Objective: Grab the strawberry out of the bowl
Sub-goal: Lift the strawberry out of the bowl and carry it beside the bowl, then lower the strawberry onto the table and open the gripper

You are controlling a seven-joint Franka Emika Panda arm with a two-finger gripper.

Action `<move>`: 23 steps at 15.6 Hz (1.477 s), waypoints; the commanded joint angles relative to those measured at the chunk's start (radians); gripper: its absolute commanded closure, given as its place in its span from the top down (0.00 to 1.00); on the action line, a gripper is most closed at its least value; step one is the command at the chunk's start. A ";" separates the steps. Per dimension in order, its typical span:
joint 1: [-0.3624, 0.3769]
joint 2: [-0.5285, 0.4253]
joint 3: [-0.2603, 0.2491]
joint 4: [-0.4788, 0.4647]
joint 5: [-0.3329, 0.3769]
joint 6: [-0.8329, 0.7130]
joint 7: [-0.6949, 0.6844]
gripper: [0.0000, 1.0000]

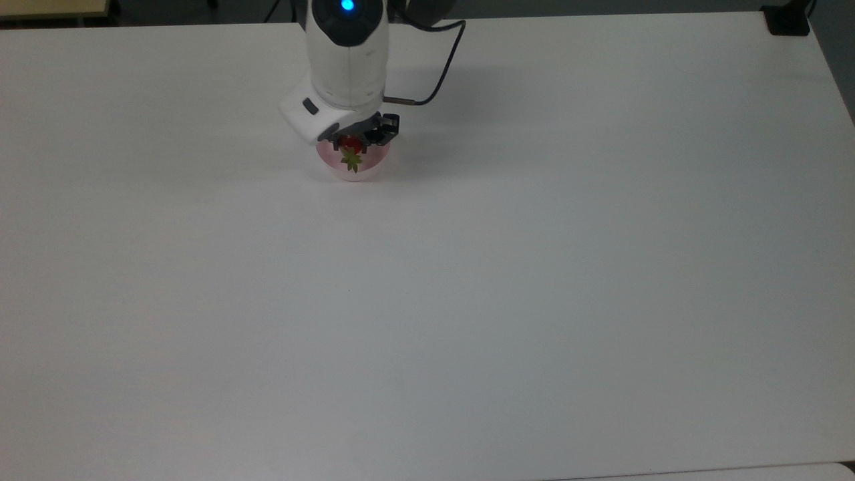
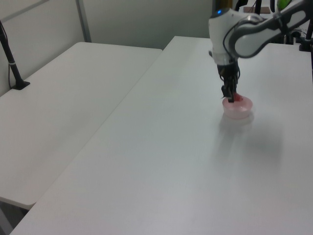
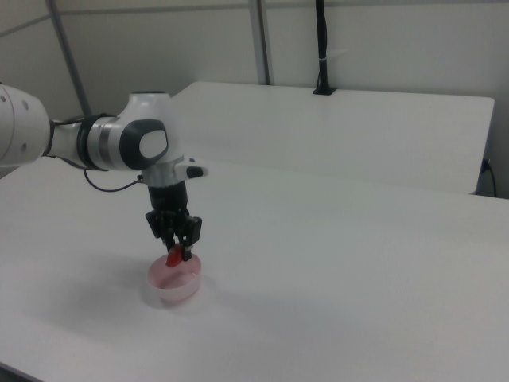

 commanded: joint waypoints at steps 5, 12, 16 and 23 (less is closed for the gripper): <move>-0.172 0.012 -0.015 0.138 0.007 -0.059 -0.334 0.36; -0.347 0.089 -0.015 0.130 -0.088 0.033 -0.487 0.36; -0.365 0.180 -0.018 0.112 -0.096 0.147 -0.456 0.36; -0.384 0.142 -0.018 0.121 -0.071 0.125 -0.403 0.95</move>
